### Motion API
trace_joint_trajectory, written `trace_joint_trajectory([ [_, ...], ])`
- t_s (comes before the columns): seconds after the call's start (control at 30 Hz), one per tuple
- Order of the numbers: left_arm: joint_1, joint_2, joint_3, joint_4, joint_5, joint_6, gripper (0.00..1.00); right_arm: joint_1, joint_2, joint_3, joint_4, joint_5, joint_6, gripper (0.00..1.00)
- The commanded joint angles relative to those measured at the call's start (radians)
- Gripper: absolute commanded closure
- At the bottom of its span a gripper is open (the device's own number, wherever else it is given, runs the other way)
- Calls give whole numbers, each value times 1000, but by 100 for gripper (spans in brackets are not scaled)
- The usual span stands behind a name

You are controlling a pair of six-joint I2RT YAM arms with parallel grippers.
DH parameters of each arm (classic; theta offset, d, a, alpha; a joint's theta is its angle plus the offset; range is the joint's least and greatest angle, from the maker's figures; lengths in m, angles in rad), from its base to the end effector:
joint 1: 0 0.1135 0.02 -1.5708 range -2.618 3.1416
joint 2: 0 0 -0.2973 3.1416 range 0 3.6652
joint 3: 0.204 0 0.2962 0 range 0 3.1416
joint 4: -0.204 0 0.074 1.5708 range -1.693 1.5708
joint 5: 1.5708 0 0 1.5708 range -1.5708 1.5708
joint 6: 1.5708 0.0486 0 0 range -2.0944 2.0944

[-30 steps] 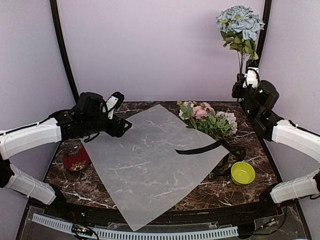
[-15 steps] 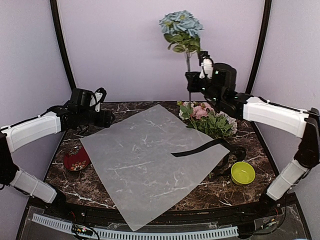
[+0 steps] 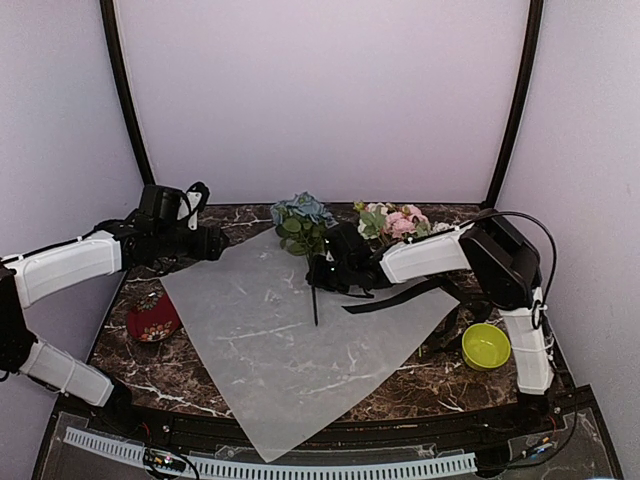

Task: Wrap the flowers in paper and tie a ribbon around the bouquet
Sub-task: Place the fake flower on the flattened wrapping paper, then adjust the ribbon at the center of the board.

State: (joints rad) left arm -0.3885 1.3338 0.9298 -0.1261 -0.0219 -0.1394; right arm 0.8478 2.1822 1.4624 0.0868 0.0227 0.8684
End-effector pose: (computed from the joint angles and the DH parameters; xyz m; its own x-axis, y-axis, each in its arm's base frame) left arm 0.3209 -0.1302 0.2817 -0.5136 0.0601 -0.8559 0.2927 0.9500 -0.1089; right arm 0.3628 0.4095 0.1383 -0.8158 0.2288 -0.5311 -0.1777 0.7748 0.6067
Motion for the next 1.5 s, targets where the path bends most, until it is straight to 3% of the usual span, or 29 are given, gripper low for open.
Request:
trace_joint_trajectory([
  [0.0, 5, -53, -17, 34, -7, -2, 23, 25, 15, 60, 26, 2, 84, 98],
  [0.07, 6, -53, -15, 31, -4, 1, 23, 25, 22, 78, -12, -26, 63, 74],
  [0.13, 6, -57, -9, 25, 0, 2, 23, 25, 4, 113, -89, -48, -11, 57],
  [0.23, 5, -70, 0, 12, 12, 3, 23, 24, -79, 147, -255, 11, -188, 41],
  [0.33, 4, -86, 16, -9, 31, -4, 23, 9, -207, 104, -417, 192, -323, 21],
  [0.4, 4, -96, 27, -16, 53, -17, 23, -24, -299, 45, -506, 295, -387, 13],
  [0.57, 1, -111, 18, 4, 96, -35, 25, -248, -503, -137, -677, 261, -389, 19],
  [0.77, 1, -108, 4, 0, 117, -7, 26, -451, -702, -405, -617, 193, -362, 34],
  [0.9, 1, -111, -16, 9, 126, 4, 26, -529, -685, -497, -546, 80, -338, 38],
  [1.2, 1, -116, -23, 12, 131, 14, 26, -546, -499, -511, -454, 159, -339, 54],
  [1.47, 1, -121, -20, 9, 117, 37, 26, -679, -574, -709, -341, 182, -239, 56],
])
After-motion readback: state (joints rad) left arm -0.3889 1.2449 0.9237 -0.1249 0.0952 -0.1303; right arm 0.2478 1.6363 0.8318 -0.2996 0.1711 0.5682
